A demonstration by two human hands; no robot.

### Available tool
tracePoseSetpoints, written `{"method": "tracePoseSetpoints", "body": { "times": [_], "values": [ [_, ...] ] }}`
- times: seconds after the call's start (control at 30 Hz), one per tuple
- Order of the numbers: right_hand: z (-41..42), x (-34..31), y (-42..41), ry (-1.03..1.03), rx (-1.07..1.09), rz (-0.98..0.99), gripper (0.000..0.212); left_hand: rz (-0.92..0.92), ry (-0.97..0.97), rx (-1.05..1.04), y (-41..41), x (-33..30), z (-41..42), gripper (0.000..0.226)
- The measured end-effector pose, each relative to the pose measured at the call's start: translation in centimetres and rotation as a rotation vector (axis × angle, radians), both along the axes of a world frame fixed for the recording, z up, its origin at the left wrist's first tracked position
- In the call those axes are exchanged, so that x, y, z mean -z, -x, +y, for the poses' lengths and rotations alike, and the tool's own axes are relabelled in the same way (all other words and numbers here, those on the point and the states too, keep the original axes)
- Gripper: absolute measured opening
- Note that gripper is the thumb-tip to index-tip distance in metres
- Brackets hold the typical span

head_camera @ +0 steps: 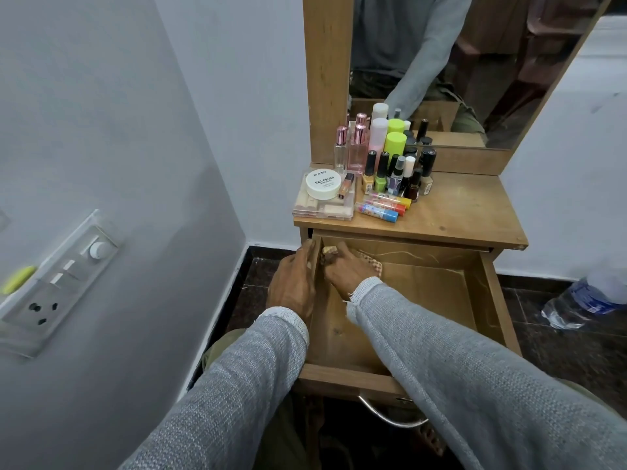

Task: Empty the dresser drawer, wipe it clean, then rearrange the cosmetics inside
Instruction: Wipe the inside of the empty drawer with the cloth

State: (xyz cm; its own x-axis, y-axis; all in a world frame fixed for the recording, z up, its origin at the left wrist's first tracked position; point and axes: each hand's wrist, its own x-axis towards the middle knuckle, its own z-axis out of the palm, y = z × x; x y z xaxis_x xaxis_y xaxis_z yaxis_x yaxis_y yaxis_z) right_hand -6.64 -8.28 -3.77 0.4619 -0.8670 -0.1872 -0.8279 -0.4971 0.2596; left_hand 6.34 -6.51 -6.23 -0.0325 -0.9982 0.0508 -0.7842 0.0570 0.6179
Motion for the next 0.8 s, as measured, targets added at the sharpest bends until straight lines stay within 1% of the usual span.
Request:
{"method": "tracePoseSetpoints", "body": {
  "times": [0.13,0.17,0.23,0.33,0.5,0.63,0.7,0.73,0.8],
  "values": [
    [0.0,-1.0,0.5,0.067,-0.01,-0.057,0.029,0.007,-0.013,-0.013,0.1,0.1,-0.1,0.045],
    [0.0,-1.1,0.6,0.08,-0.008,-0.063,0.03,0.021,-0.015,-0.014,0.2,-0.1,-0.1,0.045],
    [0.0,-1.1,0.7,0.091,-0.013,-0.066,0.03,0.039,-0.019,-0.008,0.4,-0.4,-0.1,0.055],
    [-0.1,-0.9,0.6,0.062,0.006,-0.054,0.029,0.02,-0.002,0.017,0.3,-0.5,0.1,0.061],
    [0.2,0.3,0.6,-0.006,0.044,-0.03,0.031,0.019,-0.03,-0.005,0.4,-1.2,0.4,0.07],
    [0.4,0.4,2.5,-0.009,0.096,-0.022,0.035,0.022,-0.088,-0.037,0.1,-1.1,0.4,0.066],
    [0.9,0.7,4.5,-0.032,0.126,-0.02,0.04,0.01,-0.082,-0.03,0.1,-0.9,0.4,0.072],
    [1.1,0.9,5.6,-0.043,0.134,-0.02,0.041,-0.001,-0.072,-0.019,0.2,-0.9,0.4,0.072],
    [1.5,1.0,7.3,-0.043,0.124,0.0,0.043,-0.058,-0.071,-0.016,0.3,-0.8,0.2,0.058]
  ]
}}
